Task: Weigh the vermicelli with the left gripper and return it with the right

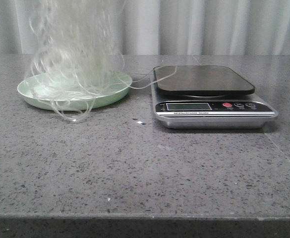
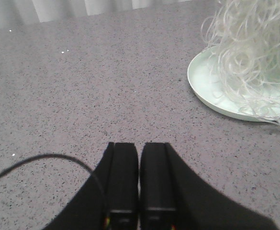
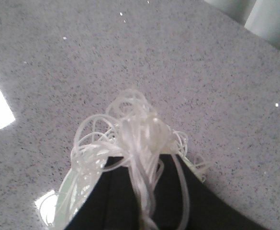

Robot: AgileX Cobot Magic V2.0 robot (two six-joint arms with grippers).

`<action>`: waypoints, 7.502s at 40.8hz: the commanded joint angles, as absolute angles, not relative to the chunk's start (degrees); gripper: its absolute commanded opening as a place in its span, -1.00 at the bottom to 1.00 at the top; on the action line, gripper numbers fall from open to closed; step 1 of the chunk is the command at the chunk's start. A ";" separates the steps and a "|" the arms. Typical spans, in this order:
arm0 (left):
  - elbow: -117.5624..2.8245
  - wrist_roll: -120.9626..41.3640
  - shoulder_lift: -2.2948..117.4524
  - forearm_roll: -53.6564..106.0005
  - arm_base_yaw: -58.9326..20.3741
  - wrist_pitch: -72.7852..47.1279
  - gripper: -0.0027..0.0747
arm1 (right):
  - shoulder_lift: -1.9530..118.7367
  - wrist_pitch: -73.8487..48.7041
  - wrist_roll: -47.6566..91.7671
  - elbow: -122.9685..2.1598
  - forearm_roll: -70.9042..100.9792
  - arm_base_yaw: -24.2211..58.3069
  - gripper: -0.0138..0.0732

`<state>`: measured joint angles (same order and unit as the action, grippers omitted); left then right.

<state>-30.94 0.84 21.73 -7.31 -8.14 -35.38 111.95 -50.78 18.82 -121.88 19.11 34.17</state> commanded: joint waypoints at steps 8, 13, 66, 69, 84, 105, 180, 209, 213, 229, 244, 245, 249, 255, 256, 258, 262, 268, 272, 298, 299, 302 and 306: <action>-32.39 1.54 22.14 -7.00 -8.62 -31.50 -0.58 | 112.06 -50.81 19.54 -123.93 18.94 34.18 -0.34; -32.39 1.54 22.14 -7.00 -8.62 -31.50 -0.58 | 113.79 -52.76 19.54 -123.93 18.94 34.24 -0.34; -32.39 1.54 22.14 -7.00 -8.62 -31.39 -0.58 | 114.62 -60.97 19.54 -124.45 18.32 36.47 0.60; -32.39 1.54 22.14 -7.00 -8.62 -31.39 -0.58 | 113.43 -62.04 19.49 -124.60 18.32 35.96 0.60; -32.39 1.54 22.14 -7.11 -8.62 -31.01 -0.58 | 109.47 -67.36 17.95 -124.60 18.32 29.30 -0.05; -32.39 1.54 22.14 -7.11 -8.62 -30.78 -0.58 | 108.92 -62.49 13.88 -124.41 18.14 16.87 -0.34; -32.39 1.54 22.14 -7.01 -8.62 -28.41 -0.58 | 24.46 -3.75 13.88 -20.06 13.36 16.87 -0.34; -32.39 1.54 22.14 -7.01 -8.62 -28.41 -0.58 | 24.46 -4.14 13.88 -19.87 13.36 16.87 -0.34; -32.39 1.54 22.14 -7.01 -8.62 -28.41 -0.58 | 24.46 -4.14 13.88 -19.87 13.36 16.87 -0.34; -25.82 1.54 20.33 -6.15 -3.65 -11.87 -0.58 | 24.46 -4.14 13.88 -19.87 13.36 16.87 -0.34; 0.22 1.54 3.20 0.00 4.76 7.20 -0.58 | 24.46 -4.14 13.88 -19.87 13.36 16.87 -0.34; 0.87 1.54 1.36 0.90 5.05 5.92 -0.58 | 24.46 -4.14 13.88 -19.87 13.36 16.87 -0.34; 0.64 1.54 -1.22 1.02 5.72 -1.51 -0.58 | 24.66 -4.09 13.88 -19.87 13.36 16.87 -0.34; 0.64 1.44 -1.48 0.00 5.61 -2.64 -0.58 | 24.67 -4.20 13.88 -19.87 13.36 16.87 -0.34; 0.64 1.31 -1.48 0.00 5.61 -2.64 -0.58 | 24.67 -4.20 13.88 -19.87 13.36 16.87 -0.34; 0.64 1.33 -1.48 -1.17 5.48 -2.64 -0.58 | 24.67 -4.20 13.88 -19.87 13.36 16.87 -0.34; 0.64 1.33 -1.48 -2.74 4.82 -2.64 -0.58 | 24.67 -4.20 13.88 -19.87 13.36 16.87 -0.34; 0.64 1.33 -1.48 -2.63 2.76 -0.81 -0.58 | 24.67 -4.20 13.88 -19.87 13.36 16.87 -0.34; 0.64 1.33 -1.48 -2.41 0.80 0.85 -0.58 | 24.67 -4.20 13.88 -19.87 13.36 16.87 -0.34; 0.64 1.33 -1.48 -2.09 -0.83 -0.31 -0.58 | 24.67 -4.20 13.88 -19.87 13.36 16.87 -0.34; 0.64 1.33 -1.48 -2.09 -0.83 -0.31 -0.58 | 24.67 -4.20 13.88 -19.87 13.36 16.87 -0.34; 0.64 1.33 -1.48 -2.09 -0.83 -0.31 -0.58 | 24.67 -4.20 13.88 -19.87 13.36 16.87 -0.34; 0.64 1.33 -1.48 -2.09 -0.83 -0.31 -0.58 | 24.67 -4.20 13.88 -19.87 13.36 16.87 -0.34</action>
<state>0.19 0.84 -0.20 -2.49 -0.44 -4.48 24.36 -8.51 13.83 -18.29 13.08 17.06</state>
